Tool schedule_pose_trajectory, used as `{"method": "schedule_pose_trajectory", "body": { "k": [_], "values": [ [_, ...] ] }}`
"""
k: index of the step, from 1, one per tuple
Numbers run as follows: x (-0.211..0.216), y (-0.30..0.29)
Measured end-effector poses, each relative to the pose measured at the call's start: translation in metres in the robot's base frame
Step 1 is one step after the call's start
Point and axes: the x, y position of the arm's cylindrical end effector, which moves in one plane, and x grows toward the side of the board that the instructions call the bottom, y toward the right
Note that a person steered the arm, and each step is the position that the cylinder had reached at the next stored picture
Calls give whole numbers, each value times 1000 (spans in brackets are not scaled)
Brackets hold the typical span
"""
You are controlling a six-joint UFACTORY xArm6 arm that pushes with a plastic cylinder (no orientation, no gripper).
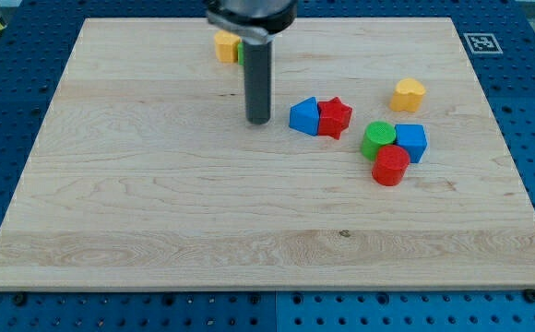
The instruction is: Move the blue triangle towards the red star
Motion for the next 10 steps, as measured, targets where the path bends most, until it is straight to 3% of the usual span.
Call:
{"method": "schedule_pose_trajectory", "body": {
  "k": [1,3,5,6,7,9,10],
  "values": [
    [9,13],
    [-71,32],
    [-21,-15],
    [-14,8],
    [-43,17],
    [5,38],
    [-17,61]
  ]
}}
